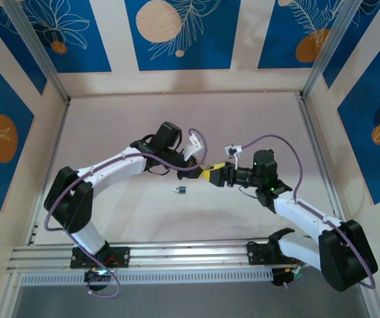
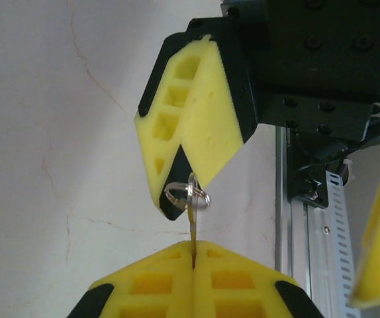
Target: Unlock with the key
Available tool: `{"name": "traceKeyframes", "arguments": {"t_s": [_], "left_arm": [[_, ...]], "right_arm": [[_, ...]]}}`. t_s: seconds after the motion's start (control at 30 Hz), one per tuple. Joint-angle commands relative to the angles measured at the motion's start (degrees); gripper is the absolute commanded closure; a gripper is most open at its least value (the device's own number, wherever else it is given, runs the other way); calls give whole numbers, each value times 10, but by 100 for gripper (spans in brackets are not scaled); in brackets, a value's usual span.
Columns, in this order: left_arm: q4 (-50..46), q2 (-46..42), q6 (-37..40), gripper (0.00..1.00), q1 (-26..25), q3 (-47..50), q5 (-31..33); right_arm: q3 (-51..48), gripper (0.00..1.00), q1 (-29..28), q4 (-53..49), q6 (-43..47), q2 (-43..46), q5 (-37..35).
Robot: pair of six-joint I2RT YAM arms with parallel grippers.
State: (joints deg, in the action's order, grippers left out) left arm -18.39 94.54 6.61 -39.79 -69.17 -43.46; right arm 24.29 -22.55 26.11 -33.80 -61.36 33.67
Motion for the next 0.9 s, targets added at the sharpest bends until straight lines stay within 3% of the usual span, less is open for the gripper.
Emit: {"name": "traceKeyframes", "arguments": {"t_s": [0.0,0.33,0.57,0.7,0.77,0.87], "left_arm": [[17,-19,-8,100,7,9,-23],[18,-21,-6,100,8,17,-40],[12,-25,-3,100,8,19,-49],[7,-27,0,100,7,21,-44],[1,-30,5,100,7,22,-31],[-15,-32,12,100,7,18,-4]], "right_arm": [[-1,41,-1,13,-2,0,-6],[7,61,13,10,-5,0,-15],[15,68,21,0,0,-2,-18],[18,65,31,-16,7,0,-26],[14,50,35,-27,7,8,-39],[6,43,34,-26,-2,17,-36]]}}
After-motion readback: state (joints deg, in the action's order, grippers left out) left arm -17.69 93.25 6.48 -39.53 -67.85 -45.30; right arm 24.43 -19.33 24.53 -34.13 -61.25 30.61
